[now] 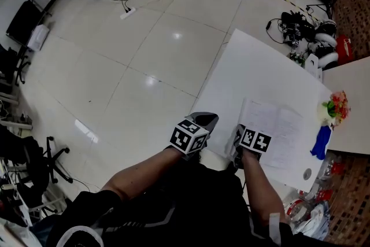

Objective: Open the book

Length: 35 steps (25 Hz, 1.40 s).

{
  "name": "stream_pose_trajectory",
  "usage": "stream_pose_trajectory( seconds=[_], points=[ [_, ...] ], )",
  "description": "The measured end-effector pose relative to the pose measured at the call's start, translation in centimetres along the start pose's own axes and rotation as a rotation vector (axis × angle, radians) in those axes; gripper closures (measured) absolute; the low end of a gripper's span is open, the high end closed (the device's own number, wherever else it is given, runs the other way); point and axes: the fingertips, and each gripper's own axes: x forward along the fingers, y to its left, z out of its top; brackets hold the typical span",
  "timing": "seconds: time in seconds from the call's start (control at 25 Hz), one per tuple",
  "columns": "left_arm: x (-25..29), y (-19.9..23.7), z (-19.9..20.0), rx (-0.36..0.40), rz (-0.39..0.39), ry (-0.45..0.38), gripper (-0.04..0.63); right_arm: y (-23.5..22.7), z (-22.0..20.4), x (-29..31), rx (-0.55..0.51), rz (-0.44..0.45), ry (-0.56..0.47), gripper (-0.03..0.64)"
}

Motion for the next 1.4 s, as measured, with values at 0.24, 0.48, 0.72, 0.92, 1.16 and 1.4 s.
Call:
stream_pose_trajectory(
  seconds=[0.24, 0.48, 0.72, 0.92, 1.16, 1.4],
  points=[
    [0.4, -0.6, -0.5, 0.000, -0.007, 0.011, 0.600, 0.7, -0.7, -0.5, -0.007, 0.049, 0.001, 0.609],
    [0.8, -2.1, 0.3, 0.008, -0.024, -0.009, 0.600, 0.9, 0.7, -3.4, 0.021, 0.107, -0.082, 0.610],
    [1.3, -4.4, 4.1, 0.013, -0.036, -0.115, 0.600, 0.0, 6.6, -10.9, -0.077, 0.153, -0.333, 0.609],
    [1.7, -8.6, 8.1, 0.055, -0.058, -0.220, 0.600, -3.5, 11.7, -19.8, -0.191, 0.119, -0.542, 0.610],
    [1.9, -14.0, 12.1, 0.127, -0.073, -0.319, 0.599, -9.2, 14.3, -29.3, -0.260, 0.022, -0.726, 0.610],
    [2.6, -18.5, 13.7, 0.182, -0.068, -0.358, 0.600, -12.7, 14.0, -32.8, -0.291, 0.010, -0.779, 0.611]
  ],
)
